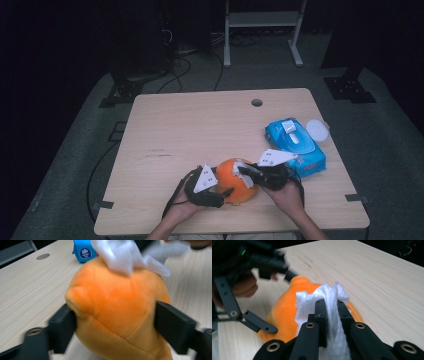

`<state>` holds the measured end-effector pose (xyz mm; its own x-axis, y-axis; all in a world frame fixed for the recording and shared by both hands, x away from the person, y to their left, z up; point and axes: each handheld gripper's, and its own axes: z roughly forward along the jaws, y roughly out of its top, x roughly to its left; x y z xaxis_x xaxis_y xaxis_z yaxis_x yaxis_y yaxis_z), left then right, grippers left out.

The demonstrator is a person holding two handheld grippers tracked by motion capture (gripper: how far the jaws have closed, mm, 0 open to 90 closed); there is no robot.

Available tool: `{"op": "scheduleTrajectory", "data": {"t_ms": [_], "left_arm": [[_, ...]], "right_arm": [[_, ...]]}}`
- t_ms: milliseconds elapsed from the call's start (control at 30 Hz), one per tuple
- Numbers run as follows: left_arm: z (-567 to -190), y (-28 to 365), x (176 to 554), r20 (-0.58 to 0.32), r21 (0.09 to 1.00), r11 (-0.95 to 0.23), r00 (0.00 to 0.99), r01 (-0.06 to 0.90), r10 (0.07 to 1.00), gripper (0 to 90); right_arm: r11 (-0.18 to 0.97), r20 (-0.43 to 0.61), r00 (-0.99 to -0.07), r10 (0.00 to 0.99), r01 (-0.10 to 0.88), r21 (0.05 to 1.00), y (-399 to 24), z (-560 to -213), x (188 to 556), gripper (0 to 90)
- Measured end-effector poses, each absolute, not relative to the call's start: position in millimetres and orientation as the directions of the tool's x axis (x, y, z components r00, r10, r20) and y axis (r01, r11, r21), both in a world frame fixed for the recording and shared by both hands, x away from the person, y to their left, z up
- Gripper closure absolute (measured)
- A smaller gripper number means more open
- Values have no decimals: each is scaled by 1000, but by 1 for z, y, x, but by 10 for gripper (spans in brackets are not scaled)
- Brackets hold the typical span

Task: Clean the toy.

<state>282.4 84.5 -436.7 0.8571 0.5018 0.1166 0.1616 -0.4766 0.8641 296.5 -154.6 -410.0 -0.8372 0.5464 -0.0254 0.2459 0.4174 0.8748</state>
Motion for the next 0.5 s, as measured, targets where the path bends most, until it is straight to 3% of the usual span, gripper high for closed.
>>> {"op": "scheduleTrajectory", "data": {"t_ms": [100, 200, 300, 500], "left_arm": [[-432, 89, 284, 97, 883, -443, 863, 155, 496, 102], [-436, 87, 280, 153, 868, -483, 861, 117, 485, 161], [-437, 88, 280, 167, 866, -488, 861, 104, 480, 216], [-440, 92, 283, 148, 866, -482, 853, 133, 501, 239]], "right_arm": [[431, -46, -869, 493, 198, 881, -141, -411, 287, 819], [485, -122, -866, 484, 150, 861, -131, -407, 281, 818], [465, -88, -860, 502, 183, 866, -140, -406, 287, 818], [443, -67, -807, 586, 250, 861, -169, -410, 298, 818]]}}
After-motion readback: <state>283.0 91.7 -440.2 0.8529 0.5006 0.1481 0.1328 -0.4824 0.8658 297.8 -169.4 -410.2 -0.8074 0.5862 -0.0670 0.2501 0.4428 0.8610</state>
